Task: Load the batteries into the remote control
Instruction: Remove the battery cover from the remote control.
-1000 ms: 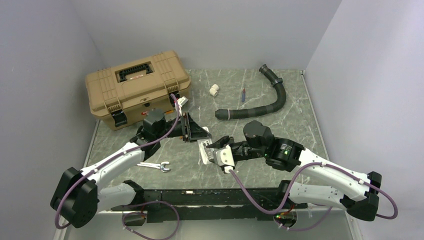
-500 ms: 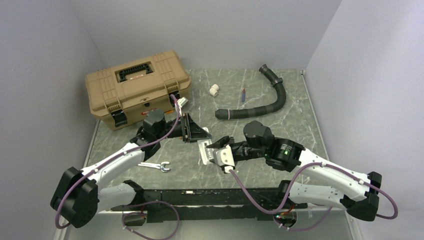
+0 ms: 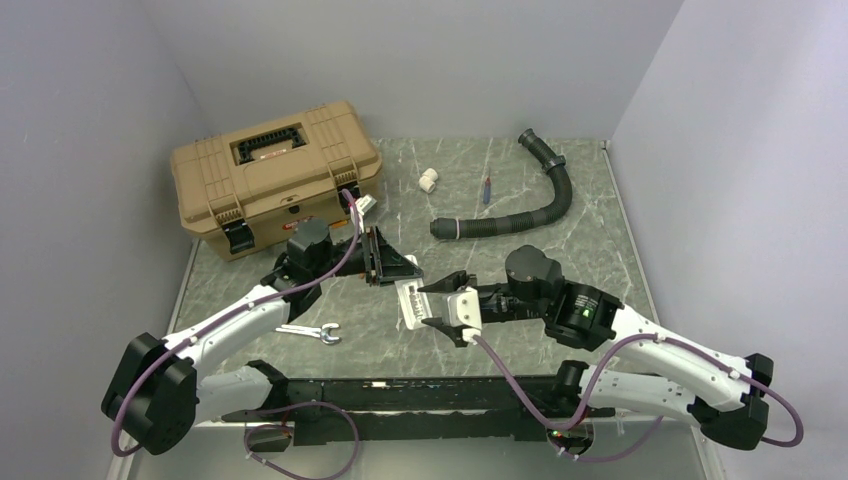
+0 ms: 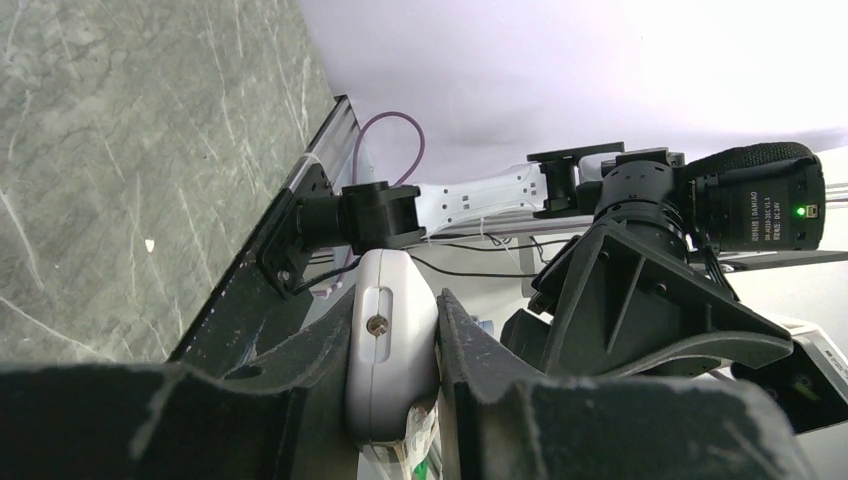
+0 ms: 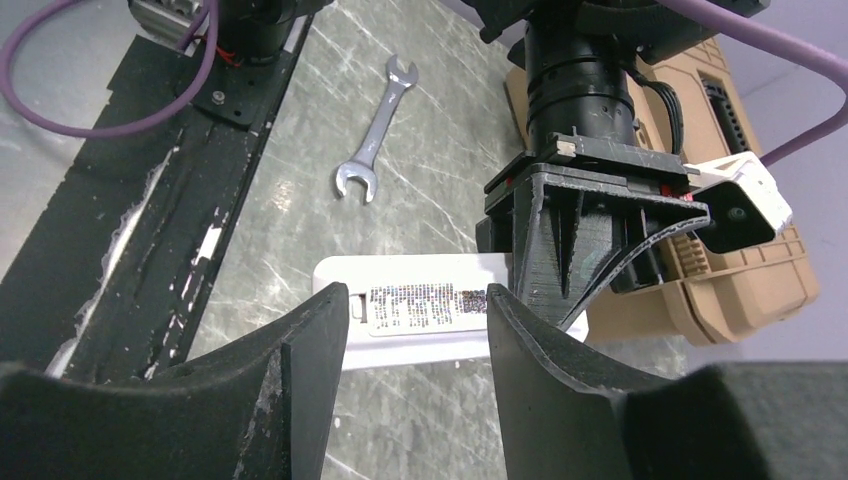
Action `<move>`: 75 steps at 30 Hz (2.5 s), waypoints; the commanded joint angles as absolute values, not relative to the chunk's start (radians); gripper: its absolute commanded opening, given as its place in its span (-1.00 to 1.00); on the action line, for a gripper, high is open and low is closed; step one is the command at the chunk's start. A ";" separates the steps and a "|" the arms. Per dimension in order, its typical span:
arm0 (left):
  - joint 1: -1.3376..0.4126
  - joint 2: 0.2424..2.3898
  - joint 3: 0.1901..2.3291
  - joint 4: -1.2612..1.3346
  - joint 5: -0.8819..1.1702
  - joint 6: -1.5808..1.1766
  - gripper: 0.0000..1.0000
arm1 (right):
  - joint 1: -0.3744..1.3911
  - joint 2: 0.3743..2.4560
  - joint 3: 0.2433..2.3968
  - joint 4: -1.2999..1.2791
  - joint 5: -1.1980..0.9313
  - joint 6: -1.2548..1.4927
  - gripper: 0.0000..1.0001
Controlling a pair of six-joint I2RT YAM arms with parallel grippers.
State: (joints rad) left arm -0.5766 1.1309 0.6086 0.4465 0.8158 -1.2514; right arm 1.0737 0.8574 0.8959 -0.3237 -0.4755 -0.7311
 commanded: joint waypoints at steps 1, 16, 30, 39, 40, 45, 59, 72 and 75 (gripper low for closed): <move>-0.579 1.123 0.628 0.439 0.819 -1.217 -1.00 | 1.070 0.867 0.900 -0.251 -0.437 -0.638 0.11; -0.578 1.104 0.653 0.371 0.816 -1.162 -1.00 | 1.066 0.904 0.920 -0.276 -0.451 -0.619 0.12; -0.578 1.101 0.650 0.390 0.828 -1.174 -1.00 | 1.065 0.948 0.928 -0.318 -0.464 -0.720 0.12; -0.578 1.101 0.653 0.391 0.833 -1.178 -1.00 | 1.066 0.967 0.928 -0.333 -0.469 -0.736 0.12; -0.578 1.103 0.654 0.391 0.833 -1.175 -1.00 | 1.066 0.968 0.928 -0.333 -0.469 -0.737 0.12; -0.578 1.103 0.652 0.397 0.835 -1.179 -1.00 | 1.066 0.974 0.926 -0.333 -0.463 -0.744 0.12; -0.577 1.097 0.645 0.392 0.833 -1.175 -1.00 | 1.066 0.990 0.924 -0.330 -0.455 -0.760 0.18; -0.578 1.098 0.639 0.400 0.832 -1.179 -1.00 | 1.066 0.964 0.894 -0.272 -0.392 -0.772 0.26; -0.579 1.097 0.636 0.406 0.831 -1.181 -1.00 | 1.066 0.951 0.886 -0.248 -0.368 -0.776 0.27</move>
